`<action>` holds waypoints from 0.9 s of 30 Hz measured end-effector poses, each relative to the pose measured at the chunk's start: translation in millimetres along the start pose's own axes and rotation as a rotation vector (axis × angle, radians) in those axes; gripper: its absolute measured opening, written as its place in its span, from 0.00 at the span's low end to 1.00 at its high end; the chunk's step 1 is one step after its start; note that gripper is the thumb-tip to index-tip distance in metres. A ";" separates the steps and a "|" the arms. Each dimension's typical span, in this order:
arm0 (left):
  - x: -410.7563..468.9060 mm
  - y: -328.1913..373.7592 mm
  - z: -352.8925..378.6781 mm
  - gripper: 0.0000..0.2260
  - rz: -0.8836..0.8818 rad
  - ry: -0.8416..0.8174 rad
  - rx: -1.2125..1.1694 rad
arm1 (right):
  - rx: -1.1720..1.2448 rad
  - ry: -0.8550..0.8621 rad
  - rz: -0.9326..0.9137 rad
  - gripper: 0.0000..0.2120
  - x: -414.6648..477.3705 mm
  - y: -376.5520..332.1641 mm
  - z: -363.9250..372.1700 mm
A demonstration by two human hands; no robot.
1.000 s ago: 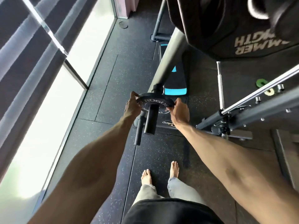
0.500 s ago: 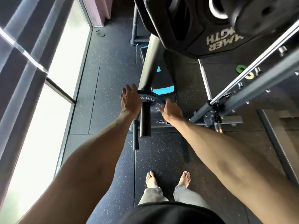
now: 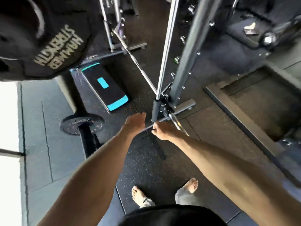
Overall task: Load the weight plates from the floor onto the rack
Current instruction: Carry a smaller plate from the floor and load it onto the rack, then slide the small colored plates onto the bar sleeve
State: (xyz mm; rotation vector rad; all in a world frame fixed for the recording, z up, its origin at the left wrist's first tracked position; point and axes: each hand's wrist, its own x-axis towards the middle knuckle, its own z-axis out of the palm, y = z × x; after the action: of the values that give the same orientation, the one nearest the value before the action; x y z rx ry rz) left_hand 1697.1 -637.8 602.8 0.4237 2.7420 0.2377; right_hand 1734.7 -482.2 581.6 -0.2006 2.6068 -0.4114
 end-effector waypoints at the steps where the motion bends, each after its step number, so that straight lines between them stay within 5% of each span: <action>1: 7.2 21.2 9.5 0.12 0.011 -0.083 0.021 | 0.000 0.003 0.037 0.14 -9.9 26.3 0.3; 9: 77.5 218.3 94.6 0.16 0.140 -0.466 0.090 | 0.152 -0.054 0.321 0.18 -86.3 237.1 3.8; 16: 124.1 394.8 121.0 0.11 0.254 -0.478 0.074 | 0.257 -0.128 0.417 0.14 -125.8 376.4 -1.5; 27: 263.6 462.2 134.2 0.15 0.107 -0.635 0.154 | 0.320 -0.177 0.449 0.20 -75.0 523.8 -54.2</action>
State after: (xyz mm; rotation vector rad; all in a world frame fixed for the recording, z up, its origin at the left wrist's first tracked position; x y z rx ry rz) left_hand 1631.9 -103.8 494.7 0.5723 2.1218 -0.0767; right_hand 1738.5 41.9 490.7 0.4282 2.2814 -0.6043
